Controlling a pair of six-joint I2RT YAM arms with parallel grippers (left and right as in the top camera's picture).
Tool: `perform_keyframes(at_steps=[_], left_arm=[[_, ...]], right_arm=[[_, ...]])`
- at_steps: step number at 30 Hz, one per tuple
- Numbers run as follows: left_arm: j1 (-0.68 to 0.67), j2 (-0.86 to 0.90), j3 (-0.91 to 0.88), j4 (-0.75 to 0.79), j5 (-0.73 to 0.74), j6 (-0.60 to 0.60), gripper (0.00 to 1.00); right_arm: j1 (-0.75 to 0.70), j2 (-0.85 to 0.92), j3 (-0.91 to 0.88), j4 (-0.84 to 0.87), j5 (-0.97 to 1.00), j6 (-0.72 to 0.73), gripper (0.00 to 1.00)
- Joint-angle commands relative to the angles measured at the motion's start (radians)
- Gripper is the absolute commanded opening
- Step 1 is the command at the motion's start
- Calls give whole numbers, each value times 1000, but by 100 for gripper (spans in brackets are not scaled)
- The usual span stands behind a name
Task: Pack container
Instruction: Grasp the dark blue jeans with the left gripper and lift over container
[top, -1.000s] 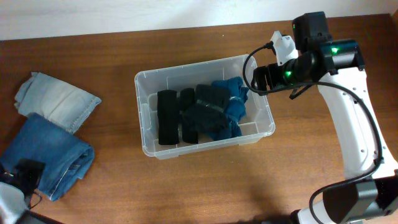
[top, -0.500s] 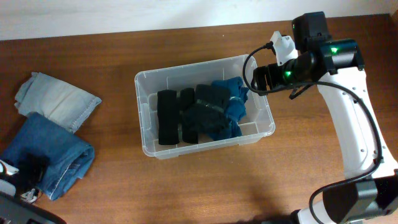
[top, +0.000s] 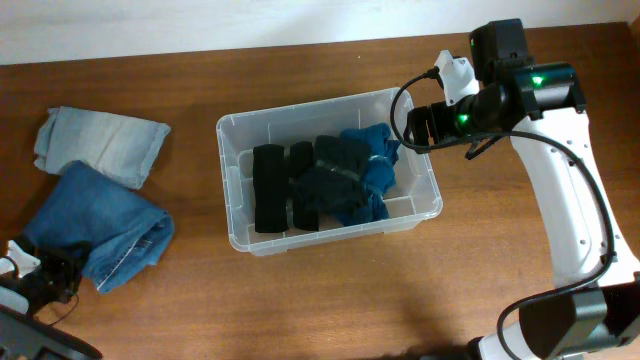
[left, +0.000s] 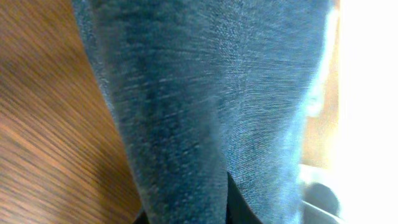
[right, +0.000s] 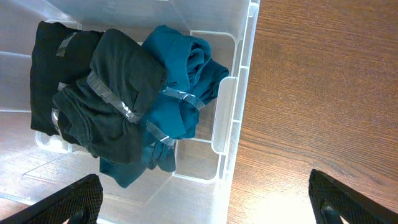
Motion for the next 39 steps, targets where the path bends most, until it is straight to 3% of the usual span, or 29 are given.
perform_keyframes(at_steps=[1,9,14,19,30,39], left_arm=[[-20,-180,0,-10,232,-87,1],[-131,-459,108,-11,341,-231,1],[-347,-514,229,-10,340,-264,1],[-626,-513,315,51,314,-264,1],[-1190,-419,322,98,-115,-250,1],[-1462,-262,322,177,-431,-447,1]], right_arm=[[-3,6,-7,-4,-9,4,98],[-3,6,-7,1,-9,4,98],[-3,6,-7,-2,-8,7,98],[-49,-12,-7,-11,95,124,98],[-260,-72,-7,-64,97,166,98],[-270,-72,-7,-64,97,166,98]])
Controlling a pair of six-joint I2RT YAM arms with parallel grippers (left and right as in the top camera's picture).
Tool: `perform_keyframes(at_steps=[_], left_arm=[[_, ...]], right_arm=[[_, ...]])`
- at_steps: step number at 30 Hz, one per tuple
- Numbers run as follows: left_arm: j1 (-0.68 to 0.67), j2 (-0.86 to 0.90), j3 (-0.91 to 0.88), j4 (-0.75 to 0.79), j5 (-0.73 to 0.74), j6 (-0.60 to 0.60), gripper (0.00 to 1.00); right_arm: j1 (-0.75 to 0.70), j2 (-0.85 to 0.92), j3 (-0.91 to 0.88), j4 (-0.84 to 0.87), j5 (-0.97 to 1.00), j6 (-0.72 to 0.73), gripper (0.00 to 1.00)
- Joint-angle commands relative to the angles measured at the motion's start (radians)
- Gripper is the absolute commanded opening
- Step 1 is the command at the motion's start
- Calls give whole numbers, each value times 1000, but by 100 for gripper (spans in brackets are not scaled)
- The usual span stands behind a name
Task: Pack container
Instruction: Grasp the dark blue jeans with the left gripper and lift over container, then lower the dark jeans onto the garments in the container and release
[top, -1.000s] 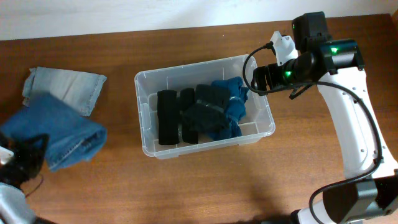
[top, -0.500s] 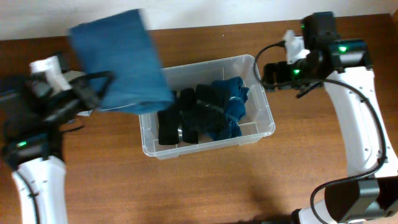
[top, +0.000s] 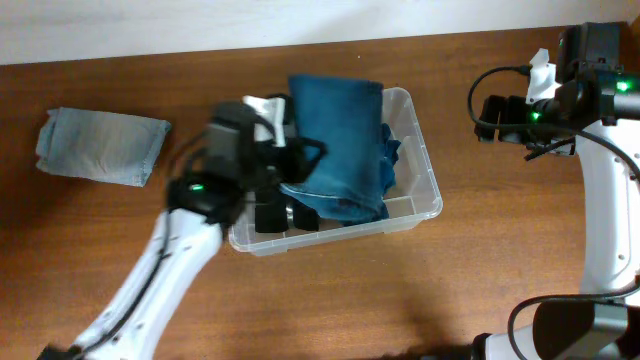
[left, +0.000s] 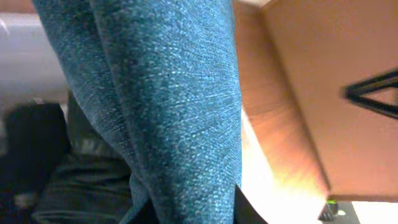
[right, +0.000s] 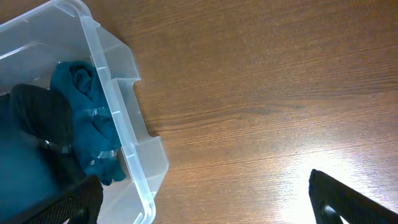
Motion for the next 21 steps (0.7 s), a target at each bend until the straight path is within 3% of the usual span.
perform_keyframes(at_steps=[1,9,21], left_arm=[[-68,8,42,80,-140,-126,1],[-188,55,42,90,-304,-430,1],[-256,165,41,81,-305,-432,1]], right_arm=[[-2,-17,-7,0,5,11,99],[-2,-17,-7,1,5,11,98],[-2,-17,-7,0,5,11,98]])
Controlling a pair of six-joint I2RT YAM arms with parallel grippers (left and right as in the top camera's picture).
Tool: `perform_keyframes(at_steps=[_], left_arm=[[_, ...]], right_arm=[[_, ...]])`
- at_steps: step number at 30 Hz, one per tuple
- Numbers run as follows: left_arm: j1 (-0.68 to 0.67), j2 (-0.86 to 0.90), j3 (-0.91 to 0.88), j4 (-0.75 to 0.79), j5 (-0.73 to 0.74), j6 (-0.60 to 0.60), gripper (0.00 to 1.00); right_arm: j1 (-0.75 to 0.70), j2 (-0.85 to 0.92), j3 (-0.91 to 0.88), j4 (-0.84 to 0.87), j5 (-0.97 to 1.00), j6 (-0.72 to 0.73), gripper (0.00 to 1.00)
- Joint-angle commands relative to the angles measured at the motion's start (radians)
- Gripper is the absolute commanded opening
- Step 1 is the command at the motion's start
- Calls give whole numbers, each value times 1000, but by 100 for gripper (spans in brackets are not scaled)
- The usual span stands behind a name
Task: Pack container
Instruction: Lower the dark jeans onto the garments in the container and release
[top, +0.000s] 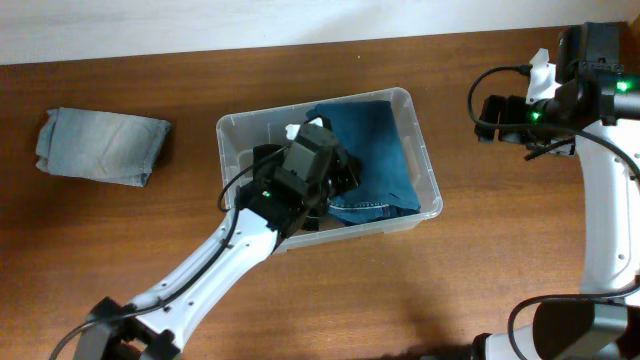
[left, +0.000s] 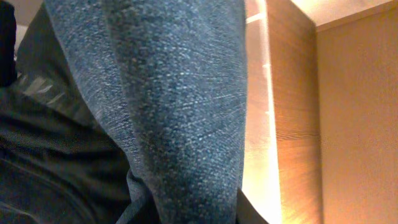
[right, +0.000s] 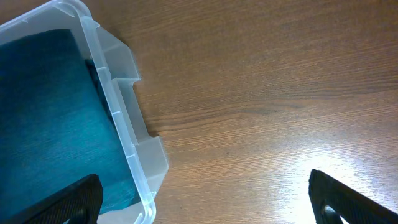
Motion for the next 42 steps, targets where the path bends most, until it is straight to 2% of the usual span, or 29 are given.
perform_keyframes(at_steps=[1,3,5,7,10,11,12,14,16,17,18,19,20,21,22,25,29,33,42], left_arm=[[-13,34,41,10,18,-24,2],[-3,40,41,-5,19,-8,19],[16,38,42,-23,14,72,43],[45,31,42,-77,-29,98,68],[94,17,42,-154,-104,124,85],[115,12,42,-161,-106,150,87],[130,8,42,-161,-104,174,95],[154,-5,42,-158,-105,199,96],[173,-23,43,-135,-105,233,91],[178,-33,45,-113,-105,262,81],[179,-51,48,-74,-103,297,66],[177,-63,51,-43,-98,330,38],[174,-71,52,-9,-90,369,16],[168,-79,53,29,-76,417,4],[163,-82,53,75,-62,460,0],[146,-79,54,162,-35,521,0],[123,-39,54,172,-19,598,1],[93,74,54,174,-10,674,1],[80,393,54,159,172,661,1]], right_arm=[[-2,-17,-7,0,5,8,98],[-2,-17,-7,0,5,8,99],[-2,-17,-7,0,5,8,98],[-2,-17,-7,0,5,8,98],[-2,-17,-7,0,5,8,98],[-2,-17,-7,0,5,8,98],[-2,-17,-7,1,5,8,99],[-2,-17,-7,0,5,8,98],[-2,-17,-7,0,5,8,98],[-2,-17,-7,0,5,8,99],[-2,-17,-7,1,5,8,98],[-2,-17,-7,1,5,8,98],[-2,-17,-7,1,5,8,99],[-2,-17,-7,1,5,8,98],[-2,-17,-7,1,5,8,99],[-2,-17,-7,1,5,8,99],[-2,-17,-7,1,5,8,99],[-2,-17,-7,1,5,8,99],[-2,-17,-7,0,5,8,99]])
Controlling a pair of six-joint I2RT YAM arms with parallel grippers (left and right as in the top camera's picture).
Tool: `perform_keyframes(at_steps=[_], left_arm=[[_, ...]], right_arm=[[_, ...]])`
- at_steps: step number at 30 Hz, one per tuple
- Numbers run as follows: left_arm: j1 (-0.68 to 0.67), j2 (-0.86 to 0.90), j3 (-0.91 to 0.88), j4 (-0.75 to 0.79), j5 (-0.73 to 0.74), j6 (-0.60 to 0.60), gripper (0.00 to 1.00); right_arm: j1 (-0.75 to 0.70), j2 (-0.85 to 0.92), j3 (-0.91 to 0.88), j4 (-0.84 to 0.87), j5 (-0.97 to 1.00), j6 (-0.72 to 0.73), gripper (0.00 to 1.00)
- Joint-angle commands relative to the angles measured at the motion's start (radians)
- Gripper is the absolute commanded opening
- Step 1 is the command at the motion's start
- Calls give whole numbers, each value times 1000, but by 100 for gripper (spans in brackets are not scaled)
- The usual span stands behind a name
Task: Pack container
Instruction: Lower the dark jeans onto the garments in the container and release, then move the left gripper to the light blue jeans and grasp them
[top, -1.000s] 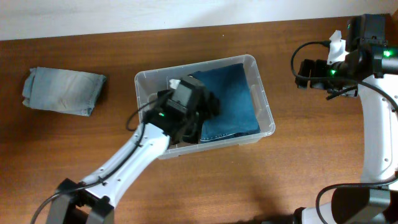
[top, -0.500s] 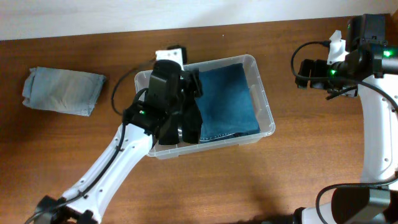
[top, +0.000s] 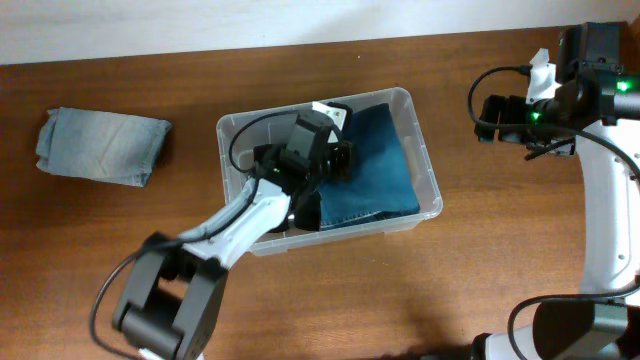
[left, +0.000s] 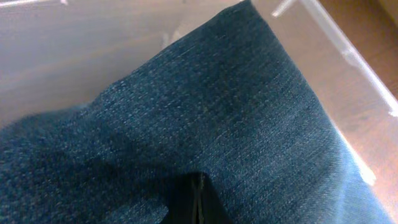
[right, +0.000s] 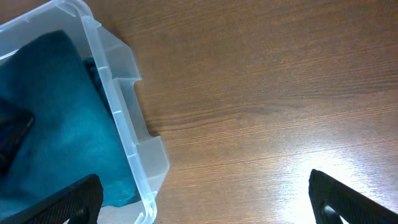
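Note:
A clear plastic container (top: 432, 195) stands mid-table. Folded blue jeans (top: 378, 165) lie flat in its right half, over dark rolled clothes (top: 268, 170) that fill the left half. My left gripper (top: 338, 160) is inside the container at the jeans' left edge. In the left wrist view its fingertips (left: 199, 199) are pressed together against the denim (left: 217, 118), shut on the cloth. My right gripper (right: 205, 199) hangs open over bare wood to the right of the container's rim (right: 118, 93), holding nothing.
A second, paler pair of folded jeans (top: 100, 148) lies at the table's far left. The right arm (top: 560, 85) stands at the back right, away from the container. The table's back edge meets a white wall.
The jeans, bunched over my left gripper in the container, now lie spread flat across its right half. The left gripper sits a little farther back. The right arm is unmoved.
My left gripper was shut on the darker jeans at the table's front left while the right gripper hovered over the container's right end. Then the jeans hung over the container and the right arm was at the far right. Then they were down inside, now flat.

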Motion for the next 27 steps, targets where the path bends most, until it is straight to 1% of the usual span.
perform_keyframes(at_steps=[1,5,7,8,9,10,11,12,13,14,16,17,18,20,22,24,27], left_arm=[[-13,124,-14,-56,121,23,0],[-13,119,0,-74,120,51,0],[-10,80,32,-103,119,73,2],[-7,61,43,-119,117,73,8],[1,31,57,-142,116,73,23],[8,10,63,-156,116,73,27],[21,-22,70,-173,116,74,35],[36,-58,73,-187,116,85,45],[52,-92,73,-197,115,98,61],[72,-135,73,-214,96,103,70],[119,-227,73,-265,8,102,85],[146,-273,73,-300,-55,102,95],[172,-311,73,-330,-108,102,99],[256,-388,73,-396,-202,101,99],[362,-435,73,-451,-239,84,99],[489,-451,73,-501,-237,18,99],[691,-426,71,-565,-193,-129,99]], right_arm=[[-2,-17,-7,0,5,8,98],[-2,-17,-7,0,5,8,98],[-2,-17,-7,0,5,8,98],[-2,-17,-7,0,5,8,98],[-2,-17,-7,0,5,8,98],[-2,-17,-7,0,5,8,99],[-2,-17,-7,0,5,8,98],[-2,-17,-7,0,5,8,98],[-2,-17,-7,0,5,8,99],[-2,-17,-7,0,5,5,98],[-2,-17,-7,0,5,5,99],[-2,-17,-7,0,5,5,99],[-2,-17,-7,0,5,5,99],[-2,-17,-7,0,5,5,99],[-2,-17,-7,0,5,5,99],[-2,-17,-7,0,5,5,98],[-2,-17,-7,0,5,5,99]])
